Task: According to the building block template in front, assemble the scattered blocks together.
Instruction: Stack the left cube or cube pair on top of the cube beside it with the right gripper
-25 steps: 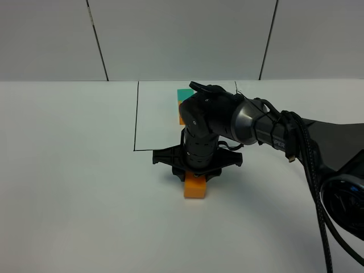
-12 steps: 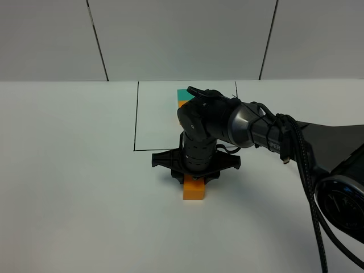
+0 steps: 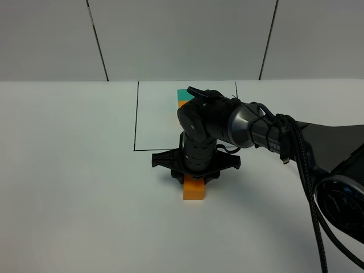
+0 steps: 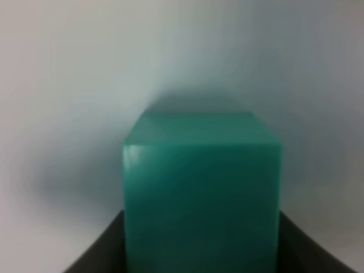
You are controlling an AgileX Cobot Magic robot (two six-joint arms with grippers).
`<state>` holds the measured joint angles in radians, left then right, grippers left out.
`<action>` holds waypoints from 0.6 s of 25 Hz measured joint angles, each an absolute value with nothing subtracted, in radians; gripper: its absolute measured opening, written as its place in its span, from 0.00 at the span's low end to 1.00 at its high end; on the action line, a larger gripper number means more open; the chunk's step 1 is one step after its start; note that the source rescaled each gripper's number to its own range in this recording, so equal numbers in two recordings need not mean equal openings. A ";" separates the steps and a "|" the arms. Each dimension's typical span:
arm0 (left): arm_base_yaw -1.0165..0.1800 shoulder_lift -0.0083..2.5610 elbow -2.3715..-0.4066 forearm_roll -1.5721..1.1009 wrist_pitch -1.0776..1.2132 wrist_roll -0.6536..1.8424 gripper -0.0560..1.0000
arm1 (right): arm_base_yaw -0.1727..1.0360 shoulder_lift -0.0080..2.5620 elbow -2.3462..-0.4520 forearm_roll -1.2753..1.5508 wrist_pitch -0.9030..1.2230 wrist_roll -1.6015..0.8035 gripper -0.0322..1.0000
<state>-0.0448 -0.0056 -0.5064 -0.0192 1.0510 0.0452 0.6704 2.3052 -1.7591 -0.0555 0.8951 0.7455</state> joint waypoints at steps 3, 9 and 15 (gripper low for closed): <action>-0.045 -0.006 -0.506 -0.019 1.051 0.045 0.69 | 0.670 2.305 -1.759 -0.056 0.891 0.738 0.05; -0.045 -0.006 -0.506 -0.019 1.051 0.045 0.69 | 0.670 2.313 -1.759 -0.055 0.876 0.701 0.31; -0.045 -0.006 -0.506 -0.019 1.051 0.045 0.69 | 0.670 2.315 -1.759 -0.055 0.877 0.696 0.94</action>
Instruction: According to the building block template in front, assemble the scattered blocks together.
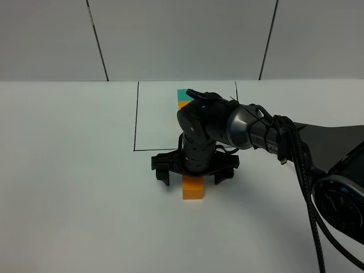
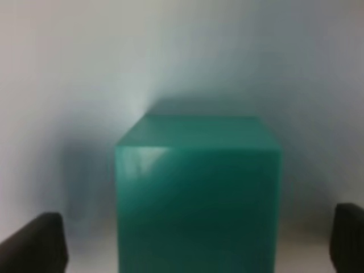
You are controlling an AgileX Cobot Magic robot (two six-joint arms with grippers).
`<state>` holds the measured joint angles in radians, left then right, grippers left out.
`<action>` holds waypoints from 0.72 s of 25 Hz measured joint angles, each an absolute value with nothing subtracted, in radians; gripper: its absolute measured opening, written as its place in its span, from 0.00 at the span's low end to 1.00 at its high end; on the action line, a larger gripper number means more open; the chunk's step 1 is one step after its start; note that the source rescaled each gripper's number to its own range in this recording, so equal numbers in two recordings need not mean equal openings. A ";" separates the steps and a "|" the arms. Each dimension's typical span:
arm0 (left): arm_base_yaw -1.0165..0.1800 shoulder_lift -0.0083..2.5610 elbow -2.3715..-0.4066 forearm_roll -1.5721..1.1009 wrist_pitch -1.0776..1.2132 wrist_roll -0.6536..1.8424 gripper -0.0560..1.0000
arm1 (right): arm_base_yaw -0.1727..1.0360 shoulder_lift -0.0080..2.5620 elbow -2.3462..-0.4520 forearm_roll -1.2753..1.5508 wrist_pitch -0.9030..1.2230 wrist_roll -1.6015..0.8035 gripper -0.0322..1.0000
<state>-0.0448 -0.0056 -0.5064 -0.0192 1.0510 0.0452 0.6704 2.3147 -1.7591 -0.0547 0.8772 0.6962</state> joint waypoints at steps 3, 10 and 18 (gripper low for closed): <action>-0.045 -0.006 -0.506 -0.019 1.051 0.045 0.69 | 0.670 2.304 -1.759 -0.056 0.878 0.695 0.99; -0.045 -0.006 -0.506 -0.019 1.051 0.045 0.69 | 0.670 2.204 -1.779 -0.057 0.948 0.475 1.00; -0.045 -0.006 -0.506 -0.019 1.051 0.045 0.69 | 0.585 2.167 -1.781 -0.045 1.075 0.229 1.00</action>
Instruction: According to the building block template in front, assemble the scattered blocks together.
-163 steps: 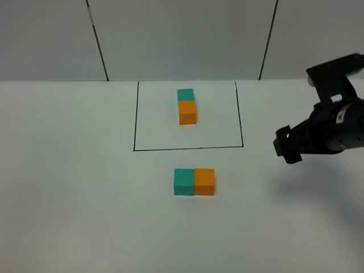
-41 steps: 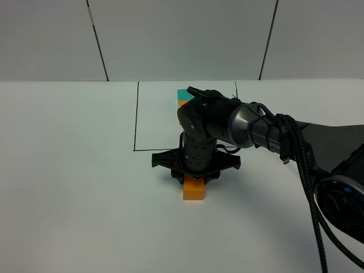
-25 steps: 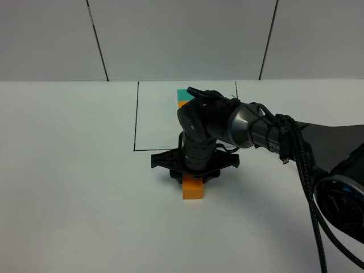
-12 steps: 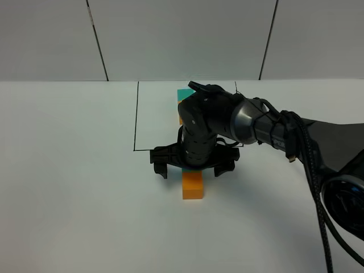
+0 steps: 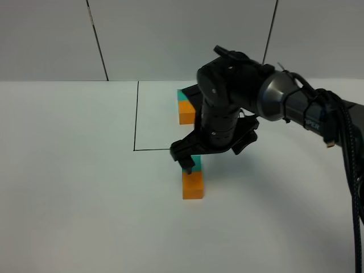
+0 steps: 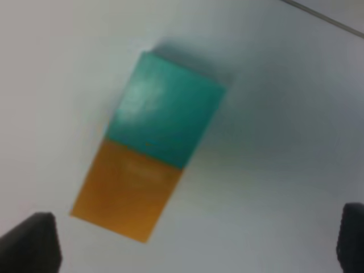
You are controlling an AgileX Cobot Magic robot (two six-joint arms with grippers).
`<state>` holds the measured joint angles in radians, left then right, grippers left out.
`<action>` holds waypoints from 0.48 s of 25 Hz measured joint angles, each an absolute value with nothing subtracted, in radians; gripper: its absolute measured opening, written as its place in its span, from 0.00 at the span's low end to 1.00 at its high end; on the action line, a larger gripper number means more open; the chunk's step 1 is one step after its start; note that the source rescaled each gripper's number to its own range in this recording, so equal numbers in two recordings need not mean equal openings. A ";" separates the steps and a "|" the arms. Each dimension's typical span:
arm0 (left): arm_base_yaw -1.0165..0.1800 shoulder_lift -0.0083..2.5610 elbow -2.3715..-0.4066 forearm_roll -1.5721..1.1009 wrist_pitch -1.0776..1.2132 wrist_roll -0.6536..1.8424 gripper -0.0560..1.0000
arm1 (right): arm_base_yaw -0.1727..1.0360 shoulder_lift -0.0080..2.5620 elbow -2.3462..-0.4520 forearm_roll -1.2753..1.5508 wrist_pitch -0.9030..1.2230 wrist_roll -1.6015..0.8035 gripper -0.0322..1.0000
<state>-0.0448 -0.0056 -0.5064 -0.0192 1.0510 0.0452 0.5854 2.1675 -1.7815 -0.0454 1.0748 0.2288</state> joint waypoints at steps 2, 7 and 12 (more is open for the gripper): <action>-0.045 -0.006 -0.506 -0.019 1.051 0.045 0.69 | 0.527 2.158 -1.781 -0.043 1.073 0.211 1.00; -0.045 -0.006 -0.506 -0.019 1.051 0.045 0.69 | 0.394 2.122 -1.748 -0.008 1.024 0.170 1.00; -0.045 -0.006 -0.506 -0.019 1.051 0.045 0.69 | 0.256 2.071 -1.625 0.018 0.940 0.137 1.00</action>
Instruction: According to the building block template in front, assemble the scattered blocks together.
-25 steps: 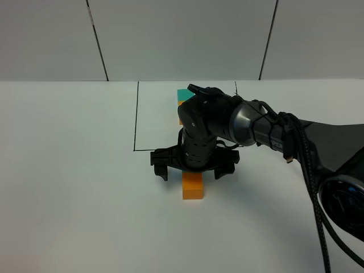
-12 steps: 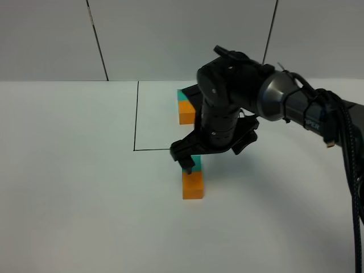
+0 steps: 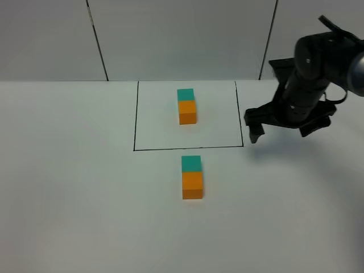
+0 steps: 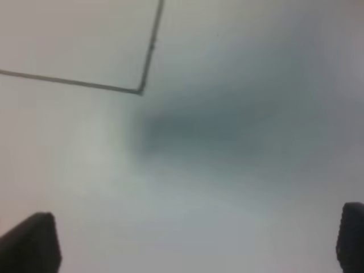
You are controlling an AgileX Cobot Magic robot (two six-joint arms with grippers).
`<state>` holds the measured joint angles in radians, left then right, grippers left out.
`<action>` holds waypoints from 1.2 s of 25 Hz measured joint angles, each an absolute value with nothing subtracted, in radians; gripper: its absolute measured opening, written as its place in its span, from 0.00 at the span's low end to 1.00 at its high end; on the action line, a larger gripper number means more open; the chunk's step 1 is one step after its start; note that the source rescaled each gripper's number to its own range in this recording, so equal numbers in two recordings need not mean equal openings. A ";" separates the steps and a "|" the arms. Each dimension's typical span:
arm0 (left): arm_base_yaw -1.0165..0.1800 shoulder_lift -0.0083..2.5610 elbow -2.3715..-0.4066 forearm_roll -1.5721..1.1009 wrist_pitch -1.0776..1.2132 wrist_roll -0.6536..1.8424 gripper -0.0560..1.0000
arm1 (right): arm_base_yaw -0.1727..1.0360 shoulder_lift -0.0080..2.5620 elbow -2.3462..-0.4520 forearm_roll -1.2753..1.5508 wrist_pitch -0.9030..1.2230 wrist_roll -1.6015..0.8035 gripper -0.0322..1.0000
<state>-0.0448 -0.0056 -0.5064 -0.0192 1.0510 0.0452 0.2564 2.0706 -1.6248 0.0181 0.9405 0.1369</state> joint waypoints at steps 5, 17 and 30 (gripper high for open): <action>-0.045 -0.006 -0.506 -0.019 1.051 0.045 0.69 | 0.148 1.994 -1.494 0.018 0.884 0.071 1.00; -0.045 -0.006 -0.506 -0.019 1.051 0.045 0.69 | 0.074 1.649 -1.238 -0.015 0.857 0.011 1.00; -0.045 -0.006 -0.506 -0.019 1.051 0.045 0.69 | 0.074 1.097 -0.814 -0.055 0.872 0.072 1.00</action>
